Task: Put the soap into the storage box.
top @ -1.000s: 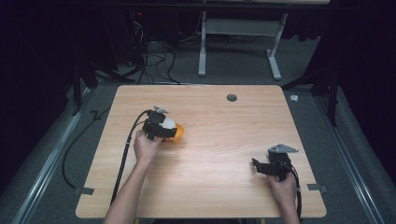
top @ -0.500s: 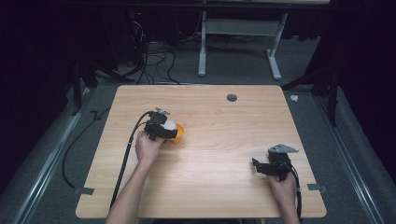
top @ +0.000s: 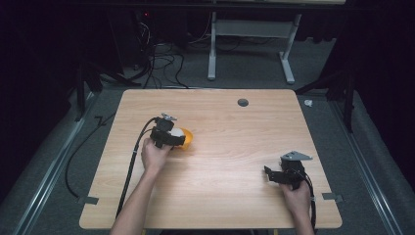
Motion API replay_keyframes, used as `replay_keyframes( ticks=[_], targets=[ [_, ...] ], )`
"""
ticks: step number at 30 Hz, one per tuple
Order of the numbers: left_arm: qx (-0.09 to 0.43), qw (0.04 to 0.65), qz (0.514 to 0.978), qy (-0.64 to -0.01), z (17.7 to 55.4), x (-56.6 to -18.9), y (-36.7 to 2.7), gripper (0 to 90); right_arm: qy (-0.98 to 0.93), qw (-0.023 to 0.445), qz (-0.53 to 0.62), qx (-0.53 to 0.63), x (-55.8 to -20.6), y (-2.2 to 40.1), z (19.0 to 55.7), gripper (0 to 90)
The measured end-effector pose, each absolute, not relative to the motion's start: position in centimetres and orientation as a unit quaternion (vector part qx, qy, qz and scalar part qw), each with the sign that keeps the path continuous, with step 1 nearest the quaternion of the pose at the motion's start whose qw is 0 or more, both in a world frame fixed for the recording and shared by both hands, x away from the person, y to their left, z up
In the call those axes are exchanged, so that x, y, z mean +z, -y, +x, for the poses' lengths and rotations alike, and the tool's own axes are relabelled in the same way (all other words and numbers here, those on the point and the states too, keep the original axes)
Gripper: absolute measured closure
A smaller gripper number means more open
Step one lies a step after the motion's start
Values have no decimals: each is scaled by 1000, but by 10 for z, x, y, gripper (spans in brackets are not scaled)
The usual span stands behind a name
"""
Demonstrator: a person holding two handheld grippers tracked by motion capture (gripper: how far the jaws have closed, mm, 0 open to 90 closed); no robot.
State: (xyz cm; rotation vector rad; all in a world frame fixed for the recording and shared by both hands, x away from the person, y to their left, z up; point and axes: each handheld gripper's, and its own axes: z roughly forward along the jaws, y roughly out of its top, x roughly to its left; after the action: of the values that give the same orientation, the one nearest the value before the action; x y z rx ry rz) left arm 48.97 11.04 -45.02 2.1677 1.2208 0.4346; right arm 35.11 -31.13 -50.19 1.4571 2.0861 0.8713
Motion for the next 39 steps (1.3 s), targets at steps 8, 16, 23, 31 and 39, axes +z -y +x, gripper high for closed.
replay_keyframes(
  ticks=[8,16,23,31,39],
  targets=[
    [166,324,808,-463,487,-441,-116,230,-756,224,528,316,-502,311,351,220],
    [170,333,805,-460,483,-435,-120,204,-756,224,528,316,-502,311,351,220],
    [172,347,800,-459,478,-427,-125,203,-756,225,527,315,-502,311,351,220],
    [175,354,798,-455,471,-423,-130,204,-756,225,528,315,-502,311,351,220],
    [177,367,791,-456,463,-417,-137,203,-756,225,528,315,-502,311,351,219]
  ],
)
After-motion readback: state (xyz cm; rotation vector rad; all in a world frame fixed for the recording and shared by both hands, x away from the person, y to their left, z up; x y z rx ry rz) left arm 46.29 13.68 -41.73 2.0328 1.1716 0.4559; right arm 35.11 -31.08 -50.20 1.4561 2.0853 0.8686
